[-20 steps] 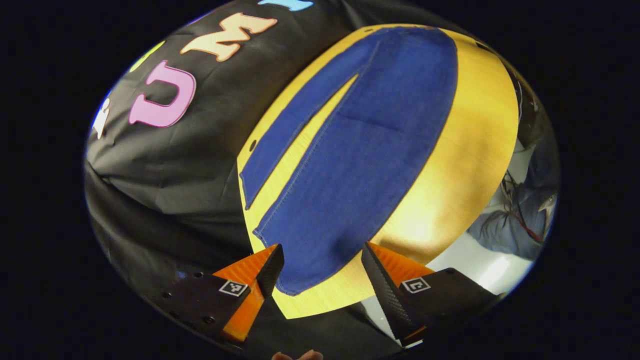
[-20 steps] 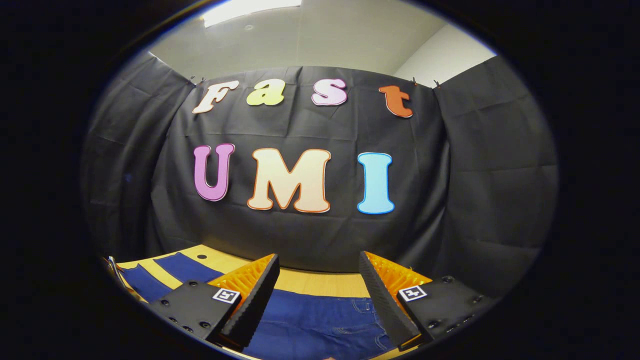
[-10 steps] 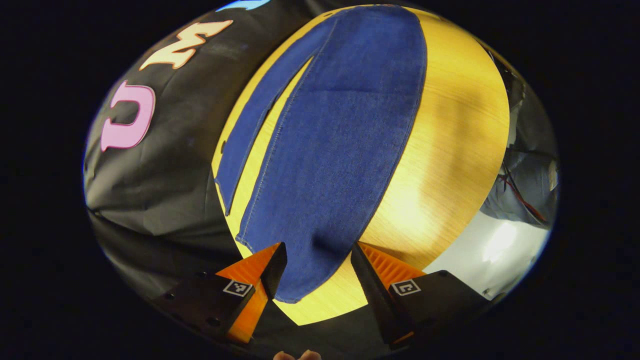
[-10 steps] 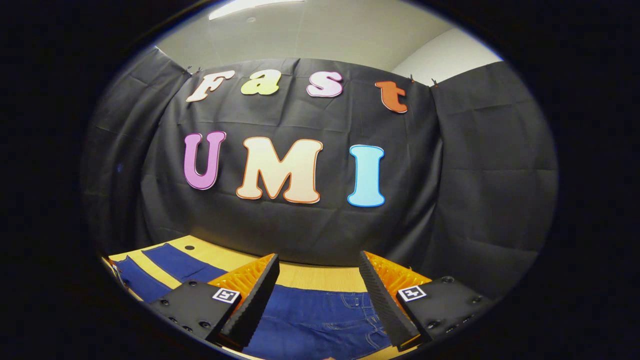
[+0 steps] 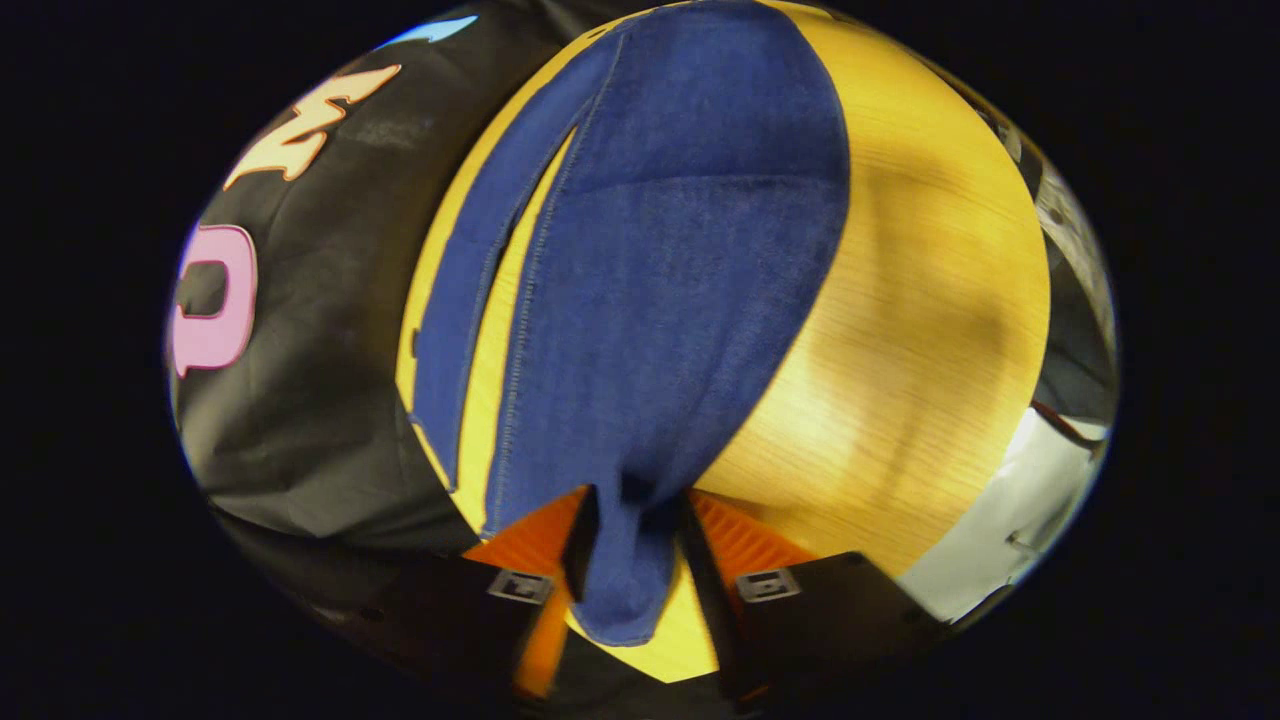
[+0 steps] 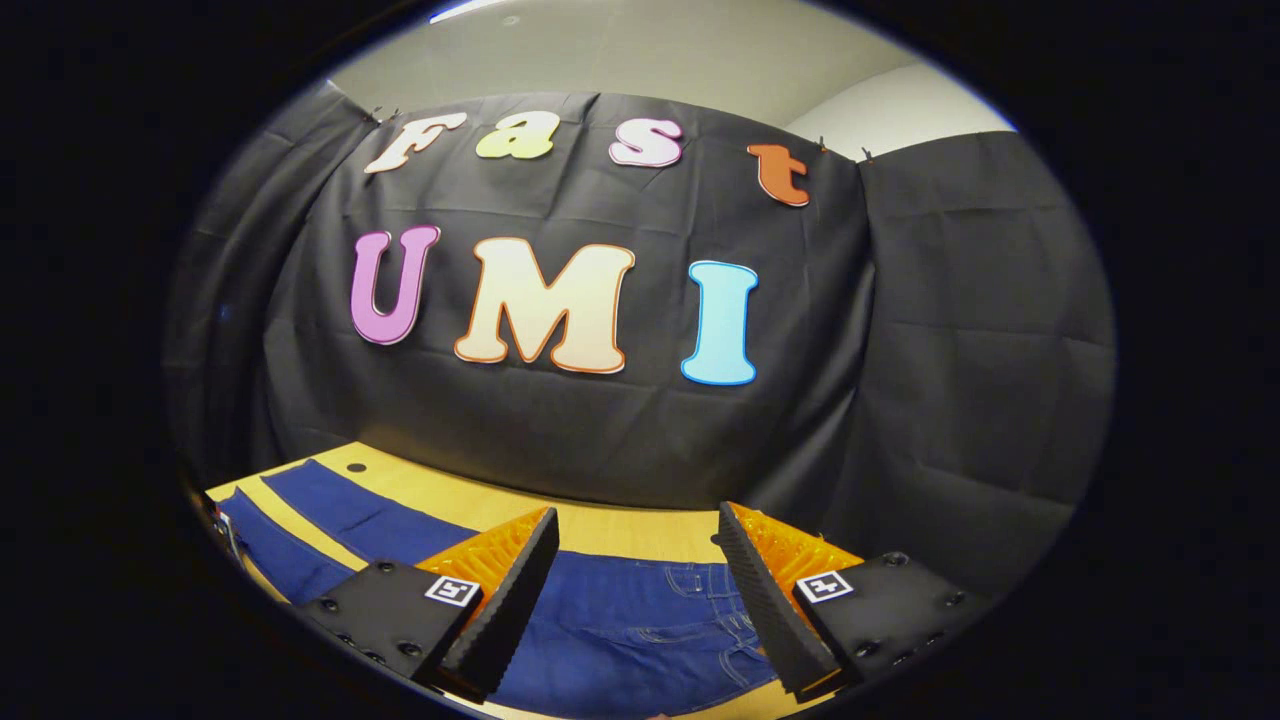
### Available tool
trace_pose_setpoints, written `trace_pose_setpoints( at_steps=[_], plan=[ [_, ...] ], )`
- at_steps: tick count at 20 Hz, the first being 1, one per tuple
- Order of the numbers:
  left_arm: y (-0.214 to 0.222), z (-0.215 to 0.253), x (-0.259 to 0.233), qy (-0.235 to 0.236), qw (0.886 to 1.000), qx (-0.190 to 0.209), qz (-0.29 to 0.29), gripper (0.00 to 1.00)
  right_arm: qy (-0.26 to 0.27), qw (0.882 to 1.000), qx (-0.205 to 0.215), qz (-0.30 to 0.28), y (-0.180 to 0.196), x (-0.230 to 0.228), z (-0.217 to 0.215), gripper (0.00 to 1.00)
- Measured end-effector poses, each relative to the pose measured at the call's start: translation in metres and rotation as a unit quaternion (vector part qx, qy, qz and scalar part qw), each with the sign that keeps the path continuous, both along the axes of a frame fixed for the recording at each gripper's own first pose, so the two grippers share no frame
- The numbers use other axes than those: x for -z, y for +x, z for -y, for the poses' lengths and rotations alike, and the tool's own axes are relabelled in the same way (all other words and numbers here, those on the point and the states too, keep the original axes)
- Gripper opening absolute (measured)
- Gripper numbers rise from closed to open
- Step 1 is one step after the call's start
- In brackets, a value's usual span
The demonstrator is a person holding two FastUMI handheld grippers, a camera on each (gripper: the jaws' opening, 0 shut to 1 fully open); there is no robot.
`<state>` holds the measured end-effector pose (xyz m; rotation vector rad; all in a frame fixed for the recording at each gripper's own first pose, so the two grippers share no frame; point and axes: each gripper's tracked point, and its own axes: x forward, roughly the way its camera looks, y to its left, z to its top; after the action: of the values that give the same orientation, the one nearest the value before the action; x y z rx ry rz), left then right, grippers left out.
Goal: Grasp the waist and the cuffs of the jeans and fold them to make the two legs overlap; first hold the waist and fold one-third of the jeans toward the cuffs, then hold the cuffs and fold the remaining one-third in the same direction to finish folding.
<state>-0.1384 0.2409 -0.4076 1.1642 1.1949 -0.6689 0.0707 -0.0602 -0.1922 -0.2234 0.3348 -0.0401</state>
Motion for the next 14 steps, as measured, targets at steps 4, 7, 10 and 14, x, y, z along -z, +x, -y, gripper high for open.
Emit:
trace_pose_setpoints(
  at_steps=[4,7,10,14],
  plan=[
    [0.002,-0.002,0.003,-0.015,1.000,-0.004,0.006,0.07,-0.023,0.999,0.005,-0.029,-0.005,0.023,0.008,1.00],
    [0.004,-0.005,0.005,-0.019,0.999,-0.044,0.006,0.00,-0.081,0.994,-0.025,-0.069,-0.015,0.048,0.014,0.99],
    [0.002,-0.003,0.004,-0.027,0.998,-0.057,-0.004,0.00,-0.174,0.974,-0.077,-0.120,-0.038,0.077,0.028,0.99],
    [0.001,-0.004,0.003,-0.010,0.999,-0.029,-0.009,0.00,-0.213,0.953,-0.122,-0.180,-0.080,0.111,0.051,0.99]
  ],
)
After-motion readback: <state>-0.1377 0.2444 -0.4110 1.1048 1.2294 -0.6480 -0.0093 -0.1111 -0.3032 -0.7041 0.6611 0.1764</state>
